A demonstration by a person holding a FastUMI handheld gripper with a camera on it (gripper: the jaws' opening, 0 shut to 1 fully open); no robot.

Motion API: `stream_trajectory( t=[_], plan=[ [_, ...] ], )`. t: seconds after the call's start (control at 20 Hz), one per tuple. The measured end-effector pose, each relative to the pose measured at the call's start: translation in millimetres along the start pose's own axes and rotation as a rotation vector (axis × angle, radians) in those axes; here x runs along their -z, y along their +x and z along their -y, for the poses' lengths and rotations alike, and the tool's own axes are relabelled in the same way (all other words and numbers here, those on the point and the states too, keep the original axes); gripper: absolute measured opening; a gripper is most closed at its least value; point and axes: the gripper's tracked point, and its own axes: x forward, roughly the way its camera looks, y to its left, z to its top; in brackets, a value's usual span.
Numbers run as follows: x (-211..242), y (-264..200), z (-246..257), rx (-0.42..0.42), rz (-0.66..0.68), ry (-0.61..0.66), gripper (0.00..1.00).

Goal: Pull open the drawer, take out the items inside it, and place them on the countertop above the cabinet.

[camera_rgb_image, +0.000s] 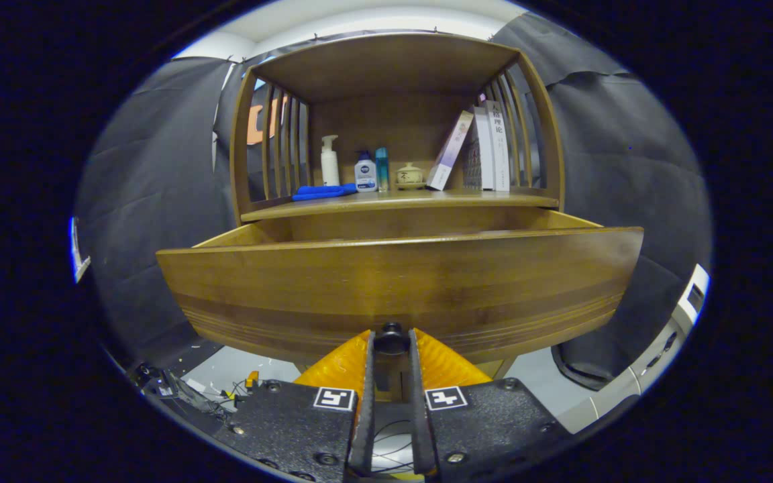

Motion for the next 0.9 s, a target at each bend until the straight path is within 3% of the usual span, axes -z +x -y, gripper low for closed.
stream_trajectory(
  t=[0.7, 0.8, 0.9],
  plan=[
    [21, -23, 0, 0.006, 0.011, -0.059, 0.26],
    [19, -28, 9, 0.035, 0.025, -0.052, 0.32],
    [13, -35, 13, 0.042, 0.035, -0.043, 0.48]
  ],
)
